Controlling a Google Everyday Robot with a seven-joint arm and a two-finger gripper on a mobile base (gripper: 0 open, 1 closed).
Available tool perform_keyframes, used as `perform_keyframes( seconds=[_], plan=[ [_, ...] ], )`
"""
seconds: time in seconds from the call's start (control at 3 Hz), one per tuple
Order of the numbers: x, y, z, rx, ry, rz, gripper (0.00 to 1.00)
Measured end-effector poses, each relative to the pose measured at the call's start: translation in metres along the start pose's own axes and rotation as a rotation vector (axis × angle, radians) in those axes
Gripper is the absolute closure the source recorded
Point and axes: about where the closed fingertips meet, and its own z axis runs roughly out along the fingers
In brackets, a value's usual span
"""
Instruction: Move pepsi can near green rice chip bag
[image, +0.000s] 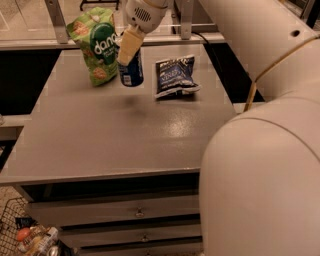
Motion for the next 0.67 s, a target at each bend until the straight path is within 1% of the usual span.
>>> perform_keyframes(
  seconds=[0.33, 0.67],
  plan=[
    [-0.013, -0.016, 0.025, 0.007, 0.011, 0.032, 1.0],
    [-0.019, -0.025, 0.053, 0.002, 0.033, 0.066, 1.0]
  ],
)
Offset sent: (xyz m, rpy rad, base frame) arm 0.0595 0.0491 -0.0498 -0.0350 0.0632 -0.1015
